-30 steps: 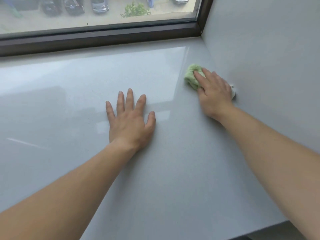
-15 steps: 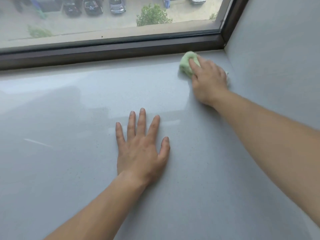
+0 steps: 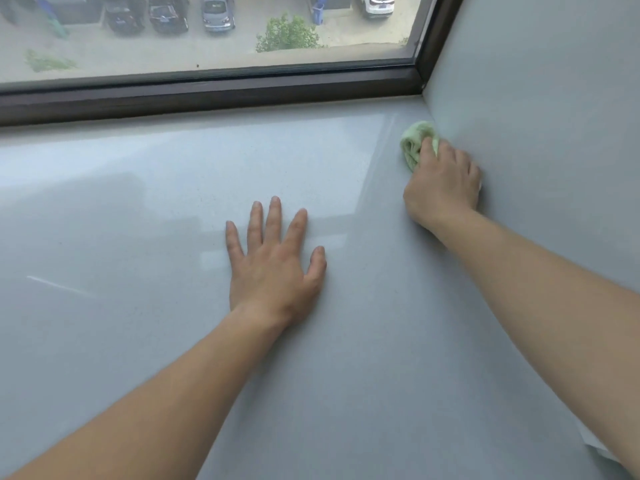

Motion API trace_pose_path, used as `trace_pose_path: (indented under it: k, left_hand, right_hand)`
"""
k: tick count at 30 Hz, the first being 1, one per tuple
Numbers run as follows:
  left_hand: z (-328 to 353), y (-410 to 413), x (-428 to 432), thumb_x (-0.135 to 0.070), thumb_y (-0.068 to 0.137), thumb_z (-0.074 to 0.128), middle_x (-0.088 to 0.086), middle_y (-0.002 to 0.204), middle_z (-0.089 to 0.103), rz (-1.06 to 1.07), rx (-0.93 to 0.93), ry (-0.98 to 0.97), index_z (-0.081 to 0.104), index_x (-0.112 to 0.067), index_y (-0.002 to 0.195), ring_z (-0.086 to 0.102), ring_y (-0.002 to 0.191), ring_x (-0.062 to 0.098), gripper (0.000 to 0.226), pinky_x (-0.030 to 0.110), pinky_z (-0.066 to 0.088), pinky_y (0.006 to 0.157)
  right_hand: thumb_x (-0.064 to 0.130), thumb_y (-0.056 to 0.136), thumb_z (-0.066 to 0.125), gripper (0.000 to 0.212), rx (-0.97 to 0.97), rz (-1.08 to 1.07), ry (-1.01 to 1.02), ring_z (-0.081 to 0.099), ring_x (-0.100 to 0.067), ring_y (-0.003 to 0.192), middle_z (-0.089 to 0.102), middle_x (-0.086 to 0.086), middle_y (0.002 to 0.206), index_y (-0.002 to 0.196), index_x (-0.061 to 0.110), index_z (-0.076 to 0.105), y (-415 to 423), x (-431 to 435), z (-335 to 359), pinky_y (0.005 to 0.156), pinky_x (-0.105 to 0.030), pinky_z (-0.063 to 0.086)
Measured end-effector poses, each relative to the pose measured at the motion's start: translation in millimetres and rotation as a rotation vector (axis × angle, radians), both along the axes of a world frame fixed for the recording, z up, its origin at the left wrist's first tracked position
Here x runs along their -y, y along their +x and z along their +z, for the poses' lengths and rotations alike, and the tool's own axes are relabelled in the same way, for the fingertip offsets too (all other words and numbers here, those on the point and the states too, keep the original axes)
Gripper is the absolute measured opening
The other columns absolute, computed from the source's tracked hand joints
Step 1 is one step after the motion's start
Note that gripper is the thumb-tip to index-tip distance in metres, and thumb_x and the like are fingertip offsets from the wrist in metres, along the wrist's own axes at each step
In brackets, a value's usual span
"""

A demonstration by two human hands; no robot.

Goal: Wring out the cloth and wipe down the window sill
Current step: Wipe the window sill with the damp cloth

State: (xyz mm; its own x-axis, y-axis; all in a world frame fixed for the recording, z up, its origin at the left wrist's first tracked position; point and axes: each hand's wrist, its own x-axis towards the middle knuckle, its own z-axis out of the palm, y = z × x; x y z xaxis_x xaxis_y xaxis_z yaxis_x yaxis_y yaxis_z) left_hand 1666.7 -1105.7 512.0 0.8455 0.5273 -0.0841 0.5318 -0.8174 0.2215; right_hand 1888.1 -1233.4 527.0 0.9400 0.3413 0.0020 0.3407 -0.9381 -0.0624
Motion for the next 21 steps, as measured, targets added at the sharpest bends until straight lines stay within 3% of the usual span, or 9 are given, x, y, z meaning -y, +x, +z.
trace_pose_path:
  k: [7,12,17,21]
  left_hand:
    - [7,-18,-9,-0.053,0.092,0.043,0.004,0.162,0.011,-0.109,0.076,-0.164,0.033,-0.036,0.143,-0.004,0.150,0.019,0.055,0.055,-0.013,0.116]
    - [17,-95,15,-0.051,0.088,0.039,0.007,0.153,0.030,-0.154,0.100,-0.158,0.045,-0.031,0.135,0.013,0.148,0.023,0.051,0.055,-0.008,0.117]
    - [22,-190,39,-0.052,0.085,0.035,0.010,0.150,0.035,-0.136,0.063,-0.134,0.053,-0.027,0.128,0.022,0.145,0.027,0.053,0.056,0.004,0.118]
    - [24,-241,46,-0.051,0.088,0.035,0.010,0.152,0.035,-0.115,0.081,-0.201,0.055,-0.025,0.129,0.023,0.145,0.026,0.053,0.051,0.009,0.120]
  right_hand:
    - [0.029,0.094,0.037,0.055,0.049,0.015,0.079,0.041,-0.032,0.132,0.038,-0.005,0.155,0.148,0.019,0.038,-155,142,-10,0.106,-0.046,0.028]
    - [0.040,0.090,0.037,0.055,-0.064,0.007,0.168,0.034,-0.026,0.134,0.035,0.005,0.156,0.144,0.033,0.044,-234,212,-2,0.109,-0.047,0.022]
    - [0.050,0.083,0.043,0.053,-0.074,-0.061,0.321,0.035,-0.024,0.128,0.046,0.007,0.147,0.132,0.036,0.059,-278,221,-1,0.106,-0.047,0.023]
    - [0.048,0.085,0.050,0.046,-0.068,0.018,0.333,0.040,-0.025,0.122,0.051,0.005,0.142,0.127,0.036,0.062,-318,197,-2,0.099,-0.038,0.023]
